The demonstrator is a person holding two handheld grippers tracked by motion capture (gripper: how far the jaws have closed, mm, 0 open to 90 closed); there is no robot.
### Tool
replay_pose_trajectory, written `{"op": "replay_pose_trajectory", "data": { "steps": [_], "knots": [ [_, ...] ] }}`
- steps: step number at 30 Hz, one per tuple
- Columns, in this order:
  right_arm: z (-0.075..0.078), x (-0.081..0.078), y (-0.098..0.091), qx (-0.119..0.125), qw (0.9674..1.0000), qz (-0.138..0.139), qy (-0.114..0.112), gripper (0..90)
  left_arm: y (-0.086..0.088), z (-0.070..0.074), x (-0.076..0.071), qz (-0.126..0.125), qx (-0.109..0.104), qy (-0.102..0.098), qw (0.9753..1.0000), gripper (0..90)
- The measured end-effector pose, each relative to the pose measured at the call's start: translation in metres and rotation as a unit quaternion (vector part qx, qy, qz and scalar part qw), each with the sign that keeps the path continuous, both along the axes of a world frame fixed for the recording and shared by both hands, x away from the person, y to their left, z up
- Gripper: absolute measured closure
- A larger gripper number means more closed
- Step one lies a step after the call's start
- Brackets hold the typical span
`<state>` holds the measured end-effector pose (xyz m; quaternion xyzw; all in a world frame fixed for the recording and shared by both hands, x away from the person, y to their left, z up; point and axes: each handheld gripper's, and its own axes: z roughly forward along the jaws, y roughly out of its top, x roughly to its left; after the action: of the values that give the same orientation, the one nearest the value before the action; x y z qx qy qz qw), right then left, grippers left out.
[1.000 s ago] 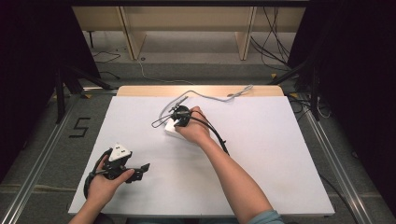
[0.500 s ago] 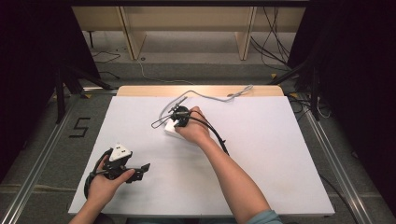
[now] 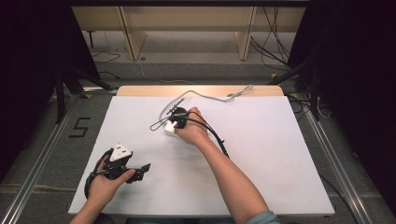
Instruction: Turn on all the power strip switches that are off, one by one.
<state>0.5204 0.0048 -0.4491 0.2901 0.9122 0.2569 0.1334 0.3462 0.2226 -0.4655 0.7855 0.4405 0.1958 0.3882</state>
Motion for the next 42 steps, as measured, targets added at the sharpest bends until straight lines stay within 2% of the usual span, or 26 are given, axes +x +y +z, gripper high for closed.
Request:
{"op": "replay_pose_trajectory", "data": {
  "steps": [5, 8, 12, 15, 22, 29, 42],
  "knots": [
    [0.001, 0.002, -0.003, 0.016, 0.9998, -0.008, 0.005, 90.0, 0.001, 0.000, 0.001, 0.000, 0.000, 0.000, 1.0000, 15.4],
    [0.002, 0.003, -0.004, 0.018, 0.9998, -0.006, -0.003, 90.0, 0.001, 0.000, 0.000, 0.000, -0.001, 0.000, 1.0000, 15.4],
    [0.009, 0.002, -0.006, 0.024, 0.9997, -0.008, -0.003, 90.0, 0.001, 0.000, 0.001, -0.001, 0.000, 0.001, 1.0000, 15.4],
    [0.011, 0.001, -0.009, 0.019, 0.9997, -0.012, 0.003, 90.0, 0.000, 0.000, 0.000, -0.001, 0.001, 0.000, 1.0000, 15.4],
    [0.016, 0.000, -0.015, 0.020, 0.9998, -0.009, 0.000, 90.0, 0.000, 0.000, 0.000, 0.000, 0.000, 0.001, 1.0000, 15.4],
    [0.018, -0.002, -0.023, 0.017, 0.9997, -0.018, 0.008, 90.0, 0.000, 0.000, 0.000, 0.000, 0.001, 0.000, 1.0000, 15.4],
    [0.020, -0.004, -0.034, 0.018, 0.9995, -0.023, 0.010, 90.0, 0.000, 0.000, 0.001, -0.001, 0.002, 0.000, 1.0000, 15.4]
  ]
}}
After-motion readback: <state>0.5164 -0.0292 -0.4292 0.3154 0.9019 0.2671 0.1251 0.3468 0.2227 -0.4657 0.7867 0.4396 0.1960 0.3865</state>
